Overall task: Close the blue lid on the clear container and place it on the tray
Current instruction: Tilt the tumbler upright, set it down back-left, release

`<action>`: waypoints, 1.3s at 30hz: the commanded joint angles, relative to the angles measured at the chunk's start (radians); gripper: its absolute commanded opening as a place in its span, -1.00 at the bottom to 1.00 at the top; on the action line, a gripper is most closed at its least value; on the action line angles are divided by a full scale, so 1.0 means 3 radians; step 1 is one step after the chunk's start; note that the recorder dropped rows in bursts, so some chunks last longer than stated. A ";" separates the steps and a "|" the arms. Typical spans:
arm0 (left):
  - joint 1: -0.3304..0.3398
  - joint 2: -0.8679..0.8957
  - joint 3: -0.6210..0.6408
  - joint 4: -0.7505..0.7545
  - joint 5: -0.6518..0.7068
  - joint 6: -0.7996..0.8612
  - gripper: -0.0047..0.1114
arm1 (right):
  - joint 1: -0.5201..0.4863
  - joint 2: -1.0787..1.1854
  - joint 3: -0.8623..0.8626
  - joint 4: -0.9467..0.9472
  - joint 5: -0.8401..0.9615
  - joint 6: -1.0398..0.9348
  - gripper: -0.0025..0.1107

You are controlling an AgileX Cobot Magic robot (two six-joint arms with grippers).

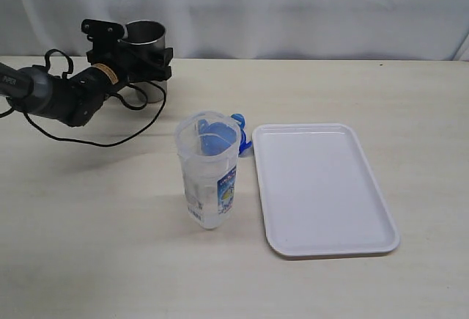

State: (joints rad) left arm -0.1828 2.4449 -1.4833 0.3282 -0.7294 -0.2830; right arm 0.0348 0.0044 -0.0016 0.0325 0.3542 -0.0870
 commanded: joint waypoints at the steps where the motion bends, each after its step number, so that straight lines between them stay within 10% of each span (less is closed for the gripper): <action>1: 0.0006 -0.0041 -0.0060 -0.0055 -0.0194 -0.0019 -0.92 | 0.0007 -0.0015 0.0005 0.0013 -0.0043 -0.0009 -0.88; 29: 0.0341 -0.0041 -0.0022 -0.0077 0.0386 0.0182 -0.92 | 0.0007 -0.0015 0.0005 0.0013 -0.0043 -0.0009 -0.88; 36: 0.0341 -0.0047 -0.0022 -0.0077 0.0713 0.0144 0.31 | 0.0007 -0.0015 0.0005 0.0013 -0.0043 -0.0009 -0.88; 39: 0.0341 -0.0073 -0.0022 -0.0070 0.0955 0.0144 0.50 | 0.0007 -0.0015 0.0005 0.0013 -0.0043 -0.0009 -0.88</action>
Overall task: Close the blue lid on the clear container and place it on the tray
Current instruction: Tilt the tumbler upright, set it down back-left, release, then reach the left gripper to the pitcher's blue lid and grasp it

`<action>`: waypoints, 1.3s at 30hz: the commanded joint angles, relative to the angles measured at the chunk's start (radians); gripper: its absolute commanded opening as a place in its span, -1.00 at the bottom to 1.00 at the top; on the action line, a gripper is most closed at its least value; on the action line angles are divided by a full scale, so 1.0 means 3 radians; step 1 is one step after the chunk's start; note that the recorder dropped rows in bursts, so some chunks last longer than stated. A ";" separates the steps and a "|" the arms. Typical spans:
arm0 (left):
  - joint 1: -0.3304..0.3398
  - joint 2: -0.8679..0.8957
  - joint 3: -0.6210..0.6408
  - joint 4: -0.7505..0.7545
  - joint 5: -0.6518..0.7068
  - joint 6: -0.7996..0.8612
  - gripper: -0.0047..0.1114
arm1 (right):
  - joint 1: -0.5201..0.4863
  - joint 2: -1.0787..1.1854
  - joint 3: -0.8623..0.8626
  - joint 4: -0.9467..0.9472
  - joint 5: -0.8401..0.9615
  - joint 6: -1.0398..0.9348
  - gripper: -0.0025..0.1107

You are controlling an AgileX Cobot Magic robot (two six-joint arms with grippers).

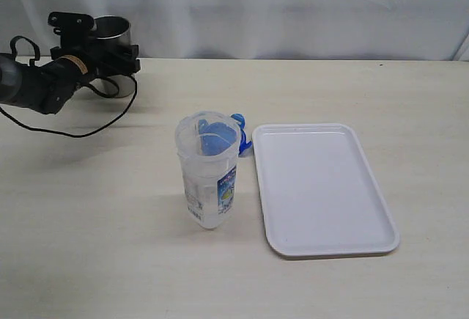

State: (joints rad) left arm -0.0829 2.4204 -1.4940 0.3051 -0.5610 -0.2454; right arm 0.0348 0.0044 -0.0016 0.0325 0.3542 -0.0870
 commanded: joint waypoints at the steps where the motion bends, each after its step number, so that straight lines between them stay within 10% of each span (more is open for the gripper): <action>1: 0.0008 0.0000 0.0014 0.0033 0.0426 0.0018 0.50 | 0.0007 -0.0015 0.0005 0.0013 -0.0043 -0.0009 -0.88; 12: 0.0002 -0.0124 0.0054 0.0180 0.0777 0.0018 0.50 | 0.0007 -0.0015 0.0005 0.0013 -0.0043 -0.0009 -0.88; 19: 0.0022 -0.0395 0.0555 0.0167 0.0199 0.0018 0.50 | 0.0007 -0.0015 0.0005 0.0013 -0.0043 -0.0009 -0.88; 39: 0.0001 -0.1471 0.1925 0.0214 0.0363 -0.0378 0.50 | 0.0007 -0.0015 0.0005 0.0013 -0.0043 -0.0009 -0.88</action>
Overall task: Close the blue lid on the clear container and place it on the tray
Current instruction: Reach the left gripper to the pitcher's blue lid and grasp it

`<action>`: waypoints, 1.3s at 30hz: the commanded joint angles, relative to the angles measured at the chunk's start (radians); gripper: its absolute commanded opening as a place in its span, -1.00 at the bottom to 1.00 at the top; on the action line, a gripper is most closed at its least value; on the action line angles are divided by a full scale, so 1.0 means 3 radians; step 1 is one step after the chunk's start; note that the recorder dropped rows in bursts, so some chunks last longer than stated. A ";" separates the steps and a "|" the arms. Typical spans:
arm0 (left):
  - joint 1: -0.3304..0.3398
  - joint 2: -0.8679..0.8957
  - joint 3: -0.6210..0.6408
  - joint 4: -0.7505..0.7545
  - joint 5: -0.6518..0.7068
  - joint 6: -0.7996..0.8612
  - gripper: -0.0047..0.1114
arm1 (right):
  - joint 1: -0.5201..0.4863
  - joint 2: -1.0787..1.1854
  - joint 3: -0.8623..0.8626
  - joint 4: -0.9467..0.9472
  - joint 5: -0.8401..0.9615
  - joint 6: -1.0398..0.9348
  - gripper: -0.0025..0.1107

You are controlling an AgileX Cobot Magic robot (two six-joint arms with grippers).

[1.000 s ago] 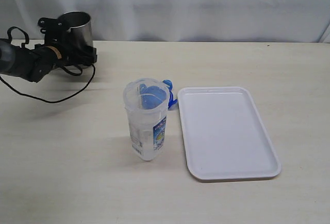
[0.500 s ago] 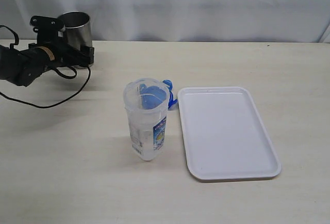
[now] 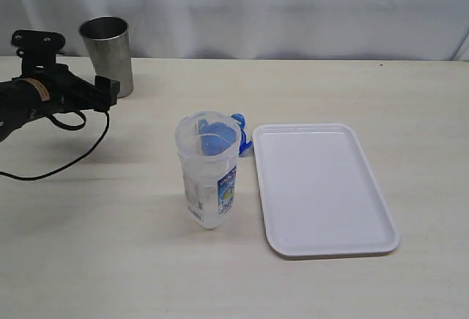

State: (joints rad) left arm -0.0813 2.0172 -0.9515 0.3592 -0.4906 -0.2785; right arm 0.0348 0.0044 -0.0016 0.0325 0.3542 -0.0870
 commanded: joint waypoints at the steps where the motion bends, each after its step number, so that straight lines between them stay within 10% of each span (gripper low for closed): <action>1: -0.0045 -0.0152 0.0117 0.0150 0.0382 -0.0324 0.50 | 0.0007 -0.0015 0.0005 0.0013 -0.0043 -0.0009 -0.88; 5: -0.0334 -0.0152 0.0117 0.0405 0.0548 -0.0398 0.44 | 0.0007 -0.0015 0.0005 0.0013 -0.0043 -0.0009 -0.88; 10: -0.0506 -0.0152 0.0096 0.0247 0.0298 -0.0506 -0.20 | 0.0007 -0.0015 0.0005 0.0013 -0.0043 -0.0009 -0.88; 13: -0.0506 -0.0152 0.0075 0.0251 0.0162 -0.0877 -0.06 | 0.0007 -0.0015 0.0005 0.0013 -0.0043 -0.0009 -0.88; 17: -0.0506 -0.0075 -0.0334 0.2089 0.0582 -0.2503 0.12 | 0.0007 -0.0015 0.0005 0.0013 -0.0043 -0.0009 -0.88; 22: -0.0450 0.0091 -0.0665 0.3318 -0.0124 -0.3715 0.12 | 0.0007 -0.0015 0.0005 0.0013 -0.0043 -0.0009 -0.88; 39: -0.0410 0.0763 -0.0872 0.2929 -0.0751 -0.2918 -0.04 | 0.0007 -0.0015 0.0005 0.0013 -0.0043 -0.0009 -0.88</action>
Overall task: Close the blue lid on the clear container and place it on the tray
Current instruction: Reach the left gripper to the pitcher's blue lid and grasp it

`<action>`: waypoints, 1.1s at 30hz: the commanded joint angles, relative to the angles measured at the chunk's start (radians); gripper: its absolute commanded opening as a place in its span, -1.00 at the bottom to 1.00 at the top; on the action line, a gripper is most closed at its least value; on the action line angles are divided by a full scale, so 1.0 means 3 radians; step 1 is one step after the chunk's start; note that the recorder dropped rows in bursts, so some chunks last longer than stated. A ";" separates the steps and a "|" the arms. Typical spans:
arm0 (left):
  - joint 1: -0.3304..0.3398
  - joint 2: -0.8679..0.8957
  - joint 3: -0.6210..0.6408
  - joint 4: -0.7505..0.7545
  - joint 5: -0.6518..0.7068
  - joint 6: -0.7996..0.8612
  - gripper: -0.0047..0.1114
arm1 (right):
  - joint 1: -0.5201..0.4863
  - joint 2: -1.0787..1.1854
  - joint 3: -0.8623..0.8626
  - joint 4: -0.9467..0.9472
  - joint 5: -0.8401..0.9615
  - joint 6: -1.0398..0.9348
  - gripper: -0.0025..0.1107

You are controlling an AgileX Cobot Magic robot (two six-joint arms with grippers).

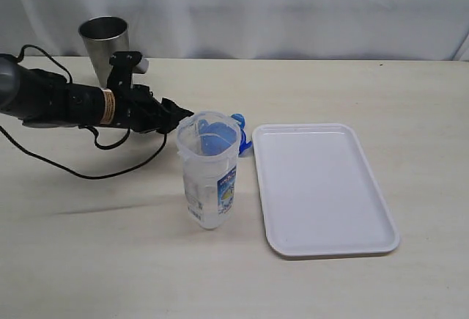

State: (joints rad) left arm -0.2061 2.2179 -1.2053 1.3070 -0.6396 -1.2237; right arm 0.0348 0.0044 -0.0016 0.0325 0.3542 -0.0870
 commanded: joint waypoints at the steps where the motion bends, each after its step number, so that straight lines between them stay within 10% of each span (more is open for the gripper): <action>1: 0.0006 0.0115 -0.0026 -0.0240 -0.0295 0.0265 -0.02 | 0.0007 -0.0015 0.0005 0.0013 -0.0043 -0.0009 -0.88; 28: -0.0072 0.0626 -0.0449 -0.0485 -0.0469 0.0350 0.00 | 0.0007 -0.0015 0.0005 0.0013 -0.0043 -0.0009 -0.88; 33: -0.0072 0.0626 -0.0449 -0.0485 -0.0469 0.0350 -0.28 | 0.0007 -0.0015 0.0005 0.0013 -0.0043 -0.0009 -0.88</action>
State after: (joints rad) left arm -0.2230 2.4061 -1.3335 1.1717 -0.7778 -1.1246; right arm 0.0348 0.0044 -0.0016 0.0325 0.3542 -0.0870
